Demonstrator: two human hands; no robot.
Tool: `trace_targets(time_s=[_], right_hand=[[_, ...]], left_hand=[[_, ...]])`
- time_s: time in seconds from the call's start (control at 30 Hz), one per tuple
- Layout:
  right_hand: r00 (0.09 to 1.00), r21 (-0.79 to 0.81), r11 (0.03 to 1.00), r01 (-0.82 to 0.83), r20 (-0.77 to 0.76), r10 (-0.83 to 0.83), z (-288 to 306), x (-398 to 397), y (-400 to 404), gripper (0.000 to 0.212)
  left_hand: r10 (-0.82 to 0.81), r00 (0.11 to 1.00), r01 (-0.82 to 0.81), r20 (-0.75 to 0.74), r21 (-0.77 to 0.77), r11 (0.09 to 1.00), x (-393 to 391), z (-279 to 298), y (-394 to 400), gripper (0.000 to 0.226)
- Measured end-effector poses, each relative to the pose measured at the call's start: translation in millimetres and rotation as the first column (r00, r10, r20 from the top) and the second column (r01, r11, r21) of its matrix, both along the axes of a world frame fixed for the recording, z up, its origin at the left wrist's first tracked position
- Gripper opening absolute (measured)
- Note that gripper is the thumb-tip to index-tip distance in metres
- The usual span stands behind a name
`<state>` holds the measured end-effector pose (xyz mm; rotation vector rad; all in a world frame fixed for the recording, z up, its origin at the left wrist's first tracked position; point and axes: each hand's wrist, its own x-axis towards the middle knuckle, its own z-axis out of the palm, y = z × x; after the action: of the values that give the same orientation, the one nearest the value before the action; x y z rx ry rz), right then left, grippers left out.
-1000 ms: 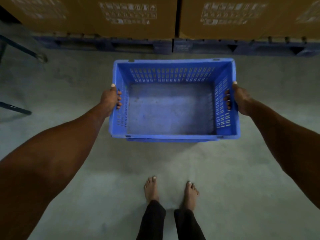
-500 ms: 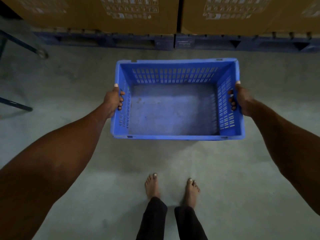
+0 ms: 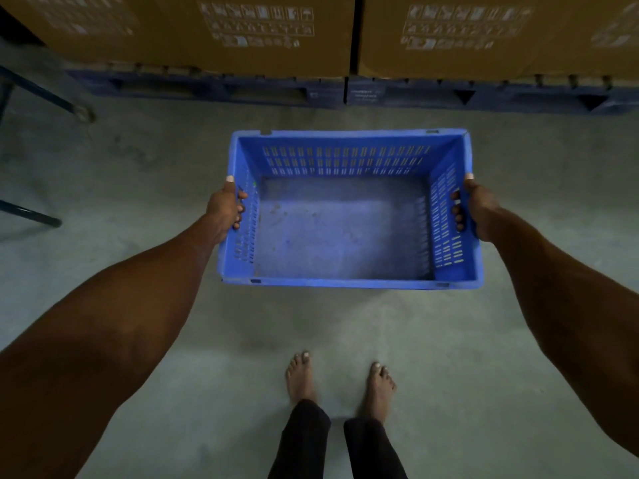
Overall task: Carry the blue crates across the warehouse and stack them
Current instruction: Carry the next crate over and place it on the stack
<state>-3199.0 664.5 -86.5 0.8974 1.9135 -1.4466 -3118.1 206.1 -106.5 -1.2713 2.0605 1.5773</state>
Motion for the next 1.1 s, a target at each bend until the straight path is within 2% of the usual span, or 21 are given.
trace_targets(time_s=[0.23, 0.53, 0.57, 0.63, 0.73, 0.83, 0.87, 0.97, 1.03, 1.1], right_hand=[[0.999, -0.037, 0.999, 0.034, 0.011, -0.034, -3.1, 2.0, 3.8, 0.053], [1.0, -0.019, 0.999, 0.03, -0.004, -0.03, -2.6, -5.3, 7.7, 0.052], [0.999, 0.015, 1.0, 0.012, -0.036, -0.011, -0.1, -4.4, 9.5, 0.052], [0.985, 0.198, 0.976, -0.088, -0.132, 0.115, 5.3, -2.4, 14.7, 0.055], [0.924, 0.47, 0.849, -0.242, -0.156, 0.349, 28.4, 9.6, 13.2, 0.068], [0.868, 0.562, 0.772, -0.297, -0.179, 0.463, 68.5, 34.2, 2.4, 0.081], [0.845, 0.578, 0.753, -0.315, -0.189, 0.5, 83.2, 43.2, -2.7, 0.085], [0.738, 0.688, 0.647, -0.33, -0.239, 0.631, 134.7, 77.2, -16.7, 0.074], [0.69, 0.747, 0.597, -0.293, -0.267, 0.673, 177.2, 102.1, -27.0, 0.074], [0.688, 0.757, 0.586, -0.29, -0.261, 0.677, 216.9, 127.4, -38.1, 0.071]], left_hand=[[0.006, 1.0, -0.006, 0.012, 0.021, 1.0, -1.6, 0.4, -1.1, 0.056], [-0.006, 1.0, 0.006, 0.01, -0.047, 0.999, -4.5, -2.4, -4.7, 0.058], [-0.013, 1.0, 0.015, 0.025, -0.078, 0.997, -4.9, -1.0, -7.7, 0.06], [-0.039, 0.996, 0.056, 0.083, -0.211, 0.976, -5.1, 4.8, -13.1, 0.065], [-0.117, 0.985, 0.163, 0.125, -0.468, 0.868, 8.8, 35.6, -7.3, 0.06], [-0.415, 0.908, 0.333, 0.052, -0.691, 0.642, 48.1, 81.2, 9.3, 0.051], [-0.505, 0.862, 0.372, 0.049, -0.738, 0.563, 63.7, 97.4, 13.9, 0.048], [-0.646, 0.761, 0.388, 0.058, -0.839, 0.382, 102.5, 145.1, 21.2, 0.052], [-0.662, 0.746, 0.368, 0.076, -0.875, 0.314, 123.4, 184.1, 26.4, 0.055], [-0.664, 0.743, 0.349, 0.087, -0.896, 0.273, 143.4, 225.0, 32.6, 0.057]])
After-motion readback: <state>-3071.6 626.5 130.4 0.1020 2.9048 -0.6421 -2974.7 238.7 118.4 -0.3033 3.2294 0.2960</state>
